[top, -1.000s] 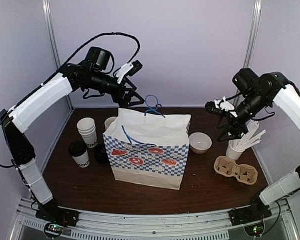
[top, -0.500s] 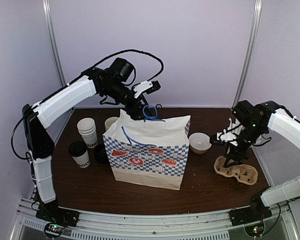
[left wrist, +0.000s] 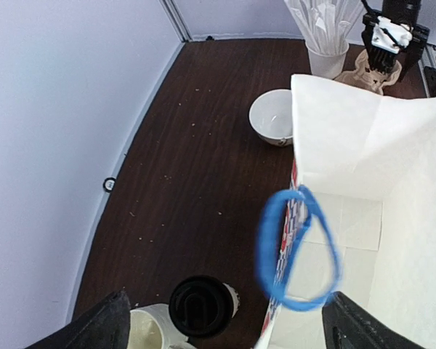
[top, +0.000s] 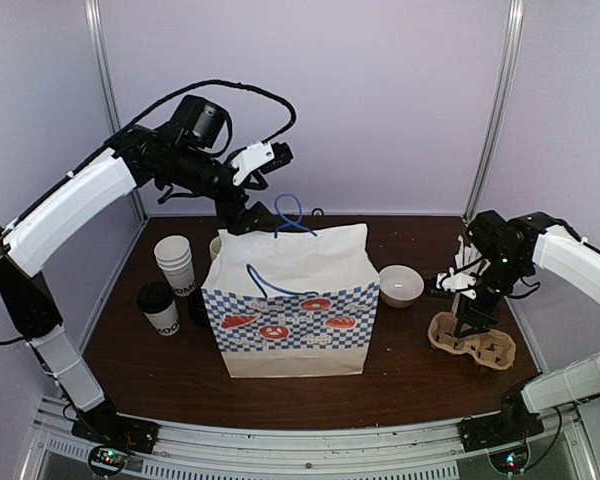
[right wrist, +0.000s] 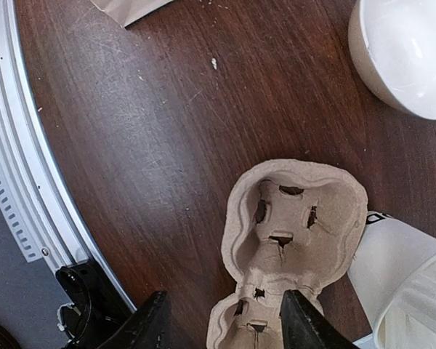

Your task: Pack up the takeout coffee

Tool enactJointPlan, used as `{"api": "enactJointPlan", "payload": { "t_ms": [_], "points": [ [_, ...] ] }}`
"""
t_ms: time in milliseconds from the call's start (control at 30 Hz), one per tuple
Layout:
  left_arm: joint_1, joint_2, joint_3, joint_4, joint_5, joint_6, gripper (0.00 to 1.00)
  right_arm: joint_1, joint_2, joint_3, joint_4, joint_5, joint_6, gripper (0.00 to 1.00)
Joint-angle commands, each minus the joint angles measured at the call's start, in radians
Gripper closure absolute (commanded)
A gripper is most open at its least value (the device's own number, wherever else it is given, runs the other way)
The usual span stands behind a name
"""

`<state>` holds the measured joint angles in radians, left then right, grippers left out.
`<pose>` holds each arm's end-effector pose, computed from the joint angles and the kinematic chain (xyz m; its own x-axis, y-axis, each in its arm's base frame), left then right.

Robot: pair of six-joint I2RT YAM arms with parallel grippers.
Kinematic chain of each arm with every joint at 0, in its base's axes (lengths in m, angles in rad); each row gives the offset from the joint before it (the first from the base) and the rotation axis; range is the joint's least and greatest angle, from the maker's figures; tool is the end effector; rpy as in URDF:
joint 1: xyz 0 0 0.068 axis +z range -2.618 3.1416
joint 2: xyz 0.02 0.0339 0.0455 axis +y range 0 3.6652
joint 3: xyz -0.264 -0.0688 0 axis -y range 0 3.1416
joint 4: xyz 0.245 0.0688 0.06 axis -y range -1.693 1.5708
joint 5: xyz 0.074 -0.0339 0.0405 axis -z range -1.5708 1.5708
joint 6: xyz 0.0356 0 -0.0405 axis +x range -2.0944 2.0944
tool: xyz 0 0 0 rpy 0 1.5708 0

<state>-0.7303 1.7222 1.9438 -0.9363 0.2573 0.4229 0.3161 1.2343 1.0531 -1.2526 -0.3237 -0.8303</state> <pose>0.2678 -0.2519 0.4158 -0.1217 0.6417 -0.7572 0.9192 0.3606 0.1579 0.1860 0.0727 0.2708 -0.3872 -0.8629 -0.3247 -0.9217 0.3715 0.1118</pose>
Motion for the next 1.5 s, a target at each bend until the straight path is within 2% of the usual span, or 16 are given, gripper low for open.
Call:
{"api": "enactJointPlan", "payload": {
  "t_ms": [0,133,233,367,733,900,1000,1267,1300,1367,1467],
  "points": [
    [0.000,-0.076,-0.068,-0.001,-0.028,0.091,0.03,-0.026,-0.018,-0.026,0.007,0.034,0.014,0.45],
    [0.000,-0.054,-0.045,-0.023,0.090,0.087,0.03,-0.026,-0.008,-0.026,0.028,0.012,0.029,0.45],
    [0.000,0.007,0.021,-0.036,0.055,0.048,0.04,-0.026,0.009,-0.011,0.014,-0.004,0.032,0.45],
    [0.001,0.063,0.058,-0.070,0.137,0.036,0.08,-0.027,-0.013,-0.026,-0.001,0.014,0.032,0.45],
    [-0.001,0.121,0.122,-0.137,0.200,-0.025,0.41,-0.088,-0.020,-0.096,0.067,0.124,0.080,0.53],
    [-0.001,0.094,0.082,-0.154,0.194,-0.025,0.49,-0.163,-0.020,-0.139,0.109,0.137,0.079,0.54],
    [-0.001,0.095,0.064,-0.163,0.175,-0.026,0.63,-0.188,-0.028,-0.143,0.102,0.136,0.071,0.54],
    [-0.001,0.092,0.060,-0.164,0.184,-0.039,0.69,-0.206,-0.049,-0.206,0.134,0.197,0.042,0.48],
    [-0.001,0.091,0.061,-0.164,0.189,-0.039,0.72,-0.205,-0.055,-0.219,0.151,0.206,0.037,0.47],
    [-0.001,0.089,0.064,-0.164,0.199,-0.037,0.84,-0.206,-0.056,-0.240,0.184,0.218,0.030,0.47],
    [-0.003,0.090,0.062,-0.164,0.205,-0.037,0.87,-0.205,-0.040,-0.265,0.220,0.222,0.016,0.47]
  ]
}}
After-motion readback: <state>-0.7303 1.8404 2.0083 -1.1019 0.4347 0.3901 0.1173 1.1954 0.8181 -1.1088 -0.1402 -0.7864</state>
